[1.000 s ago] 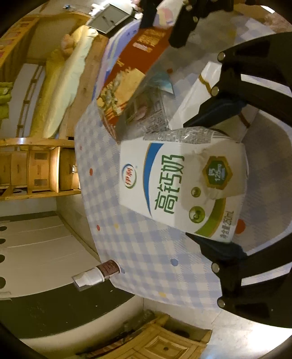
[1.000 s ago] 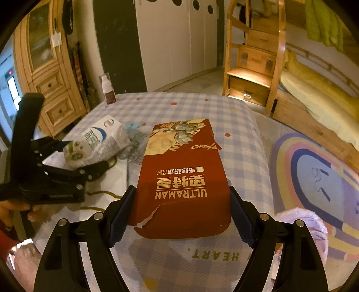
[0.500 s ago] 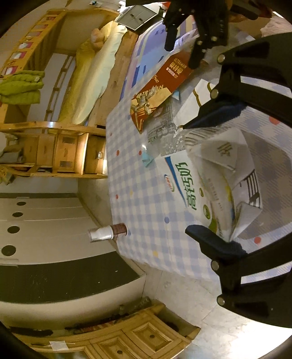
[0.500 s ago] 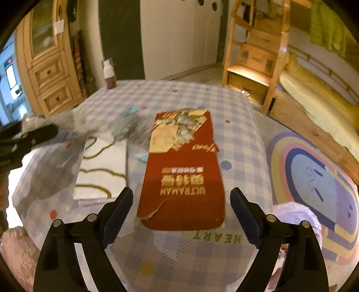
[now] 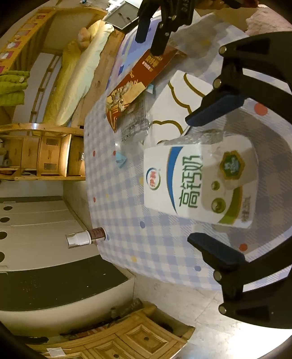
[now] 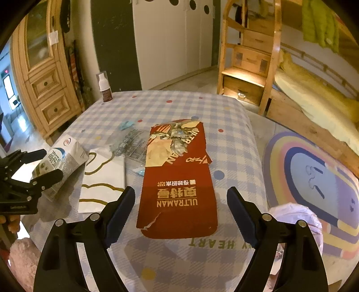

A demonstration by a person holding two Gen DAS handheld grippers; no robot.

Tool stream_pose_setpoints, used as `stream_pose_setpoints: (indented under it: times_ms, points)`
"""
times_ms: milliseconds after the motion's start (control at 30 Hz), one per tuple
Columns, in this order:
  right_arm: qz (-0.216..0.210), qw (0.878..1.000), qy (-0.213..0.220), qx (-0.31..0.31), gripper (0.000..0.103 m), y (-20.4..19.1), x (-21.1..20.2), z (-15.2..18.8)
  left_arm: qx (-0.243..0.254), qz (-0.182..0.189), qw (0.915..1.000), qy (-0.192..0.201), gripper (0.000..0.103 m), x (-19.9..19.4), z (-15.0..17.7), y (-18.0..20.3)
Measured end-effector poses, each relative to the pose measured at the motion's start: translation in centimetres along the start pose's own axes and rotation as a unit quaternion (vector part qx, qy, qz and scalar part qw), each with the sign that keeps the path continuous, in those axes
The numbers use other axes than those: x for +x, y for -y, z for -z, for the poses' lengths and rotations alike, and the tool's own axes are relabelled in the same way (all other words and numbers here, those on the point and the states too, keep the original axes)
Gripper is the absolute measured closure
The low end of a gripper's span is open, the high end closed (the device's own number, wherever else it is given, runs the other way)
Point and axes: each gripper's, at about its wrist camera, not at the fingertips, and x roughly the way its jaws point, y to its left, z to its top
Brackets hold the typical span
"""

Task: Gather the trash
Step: 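Lift the milk carton with the left gripper while the right gripper grasps the red Ultraman box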

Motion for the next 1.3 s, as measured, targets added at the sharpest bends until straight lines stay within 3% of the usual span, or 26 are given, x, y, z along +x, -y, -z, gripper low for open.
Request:
stream_pose_setpoints:
  times_ms: [167, 233, 333, 533, 900, 967, 1033, 1133, 1300]
  points:
    - [0.001, 1.0, 0.005, 0.0, 0.021, 0.1, -0.1, 0.0, -0.008, -0.015, 0.9998, -0.014, 0.01, 1.0, -0.3, 0.3]
    - [-0.002, 1.0, 0.006, 0.006, 0.021, 0.4, -0.1, 0.1, -0.008, -0.009, 0.9997, -0.019, 0.023, 1.4, -0.4, 0.4]
    - [-0.008, 1.0, 0.007, 0.012, 0.021, 0.9, -0.2, 0.0, 0.0, -0.013, 0.9997, -0.019, 0.024, 1.5, -0.3, 0.8]
    - [-0.027, 0.999, -0.006, 0.03, 0.043, 2.2, 0.5, -0.4, -0.016, -0.002, 0.9999, 0.004, 0.025, -0.3, -0.4, 0.2]
    - [-0.056, 0.996, -0.051, 0.036, 0.037, 2.0, 3.3, -0.4, -0.015, -0.012, 0.9998, -0.004, 0.025, 0.0, 0.0, -0.1]
    - [-0.06, 0.996, -0.051, 0.034, 0.045, 1.7, 3.0, -0.5, -0.018, -0.011, 0.9998, -0.005, 0.025, 0.0, 0.1, -0.2]
    - [-0.062, 0.996, -0.045, 0.04, 0.067, 1.7, 2.3, -0.7, -0.019, -0.014, 0.9997, -0.002, 0.025, -0.4, 0.0, -0.3]
    - [-0.073, 0.996, -0.026, 0.048, 0.088, 1.6, 0.7, -1.5, -0.021, -0.015, 0.9996, 0.004, 0.025, -1.0, 0.0, -0.5]
    - [-0.075, 0.997, 0.006, 0.011, 0.102, -0.4, -2.5, -3.0, -0.025, -0.018, 0.9993, 0.023, 0.025, -3.0, -0.4, -0.4]
